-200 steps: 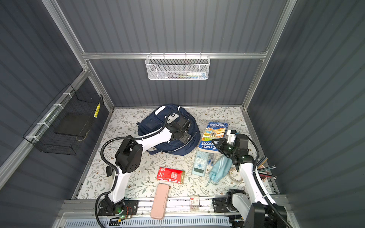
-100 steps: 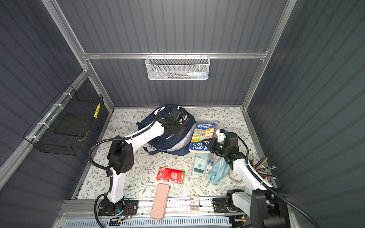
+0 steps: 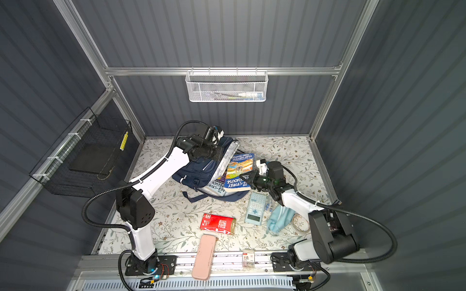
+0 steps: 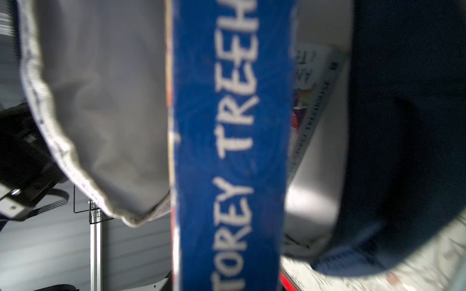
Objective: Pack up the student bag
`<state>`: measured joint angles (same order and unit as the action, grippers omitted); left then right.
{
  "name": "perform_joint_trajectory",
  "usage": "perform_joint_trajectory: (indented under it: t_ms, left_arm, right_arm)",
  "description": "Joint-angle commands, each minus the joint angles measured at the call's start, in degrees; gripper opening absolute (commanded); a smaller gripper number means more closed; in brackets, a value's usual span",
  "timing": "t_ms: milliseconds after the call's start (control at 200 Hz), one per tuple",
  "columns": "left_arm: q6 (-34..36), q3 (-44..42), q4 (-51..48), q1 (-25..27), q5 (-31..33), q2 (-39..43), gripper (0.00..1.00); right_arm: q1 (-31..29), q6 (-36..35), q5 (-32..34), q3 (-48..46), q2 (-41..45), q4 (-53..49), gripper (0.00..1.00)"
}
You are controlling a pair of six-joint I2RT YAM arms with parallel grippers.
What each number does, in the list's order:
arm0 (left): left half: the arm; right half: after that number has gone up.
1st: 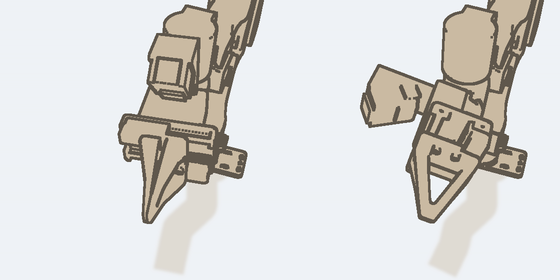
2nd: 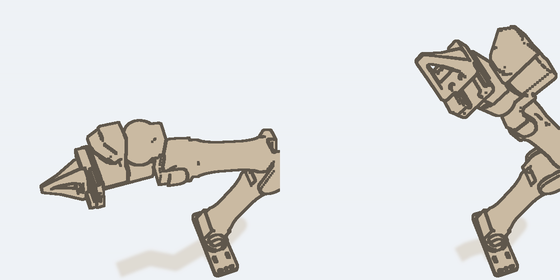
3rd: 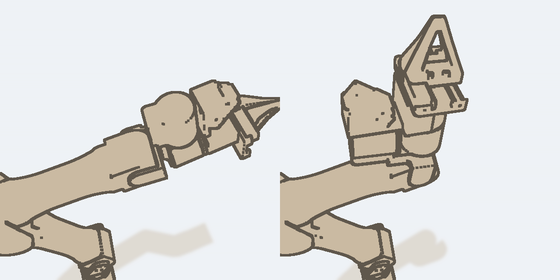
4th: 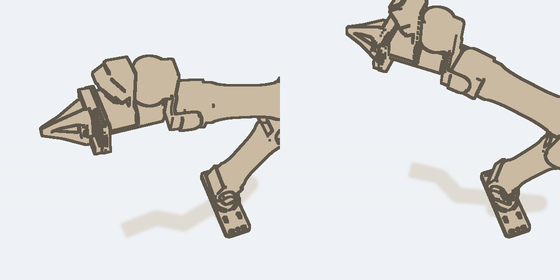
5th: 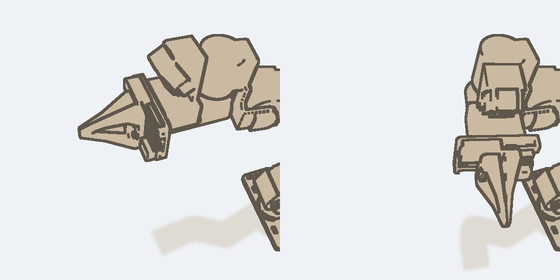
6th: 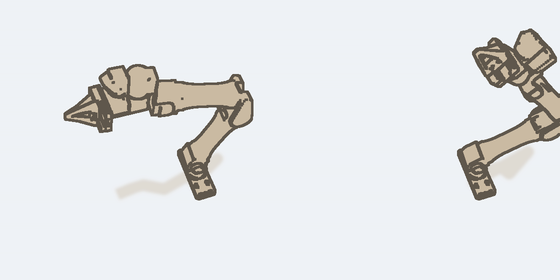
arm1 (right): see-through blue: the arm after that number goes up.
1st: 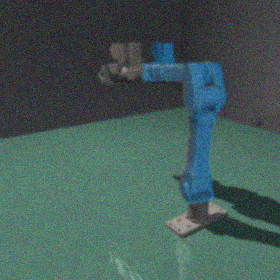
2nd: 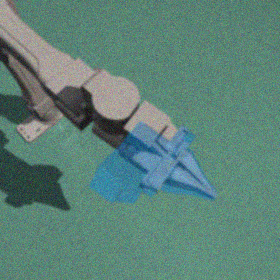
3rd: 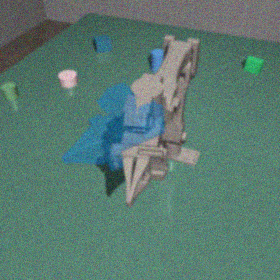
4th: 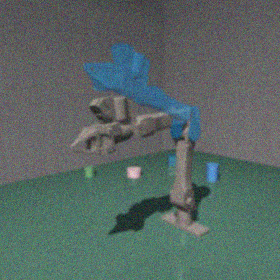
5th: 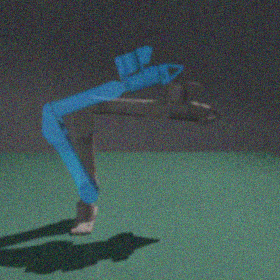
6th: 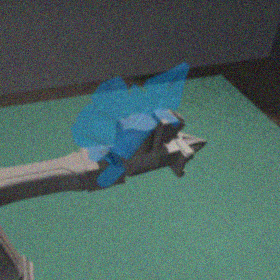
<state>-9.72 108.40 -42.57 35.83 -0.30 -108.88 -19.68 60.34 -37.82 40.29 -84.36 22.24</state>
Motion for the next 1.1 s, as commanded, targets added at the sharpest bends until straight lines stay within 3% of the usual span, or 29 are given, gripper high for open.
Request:
perform_joint_trajectory:
  t_ms: [0, 180, 350, 405, 460, 490, 530, 710, 815, 941, 1096]
  left_arm:
    - [-1.2, 3.7, 2.5, 0.2, -2.2, 1.8, 0.00]
    - [-2.6, 4.1, 3.1, 0.1, -3.7, 1.9, 0.00]
    - [-3.3, 2.2, 4.0, 0.1, -3.7, 2.6, 0.00]
    - [-4.0, 0.7, 5.1, 0.1, -4.2, 3.0, 0.00]
    - [-4.6, -1.1, 6.5, 0.1, -4.9, 3.3, 0.00]
    - [-4.8, -2.1, 7.0, 0.1, -4.9, 3.3, 0.00]
    - [-4.9, -3.1, 7.3, 0.0, -4.8, 3.3, 0.00]
    - [-5.2, -6.7, 9.3, 0.0, -5.4, 2.1, 0.00]
    - [-5.9, -9.1, 11.0, 0.0, -5.9, 1.8, 0.00]
    - [-7.2, -12.1, 13.2, 0.0, -6.8, 1.5, 0.00]
    - [-9.3, -16.7, 13.3, 1.3, -1.6, 0.7, 0.00]
  right_arm:
    - [-2.0, 4.9, 3.4, 5.5, -7.9, 12.6, 0.00]
    - [-8.2, 5.8, 10.3, 16.4, -22.1, 18.3, 0.00]
    - [-13.5, 4.9, 18.0, 24.2, -29.6, 15.3, 0.00]
    - [-14.8, 5.1, 20.5, 25.6, -31.5, 14.8, 0.10]
    - [-15.7, 4.2, 21.3, 25.6, -31.9, 14.1, 0.38]
    - [-16.0, 3.6, 22.0, 24.6, -31.5, 14.1, 0.48]
    - [-15.9, 3.4, 23.3, 22.3, -30.3, 14.1, 0.54]
    - [-13.0, -1.6, 22.9, 14.0, -22.5, 8.8, 0.66]
    - [-13.1, -9.3, 27.9, 12.5, -15.6, -2.6, 0.67]
    - [-12.5, -11.6, 29.8, 7.6, -9.0, -7.4, 0.63]
    - [-13.4, -14.6, 37.5, 2.2, 1.3, -17.9, 0.61]
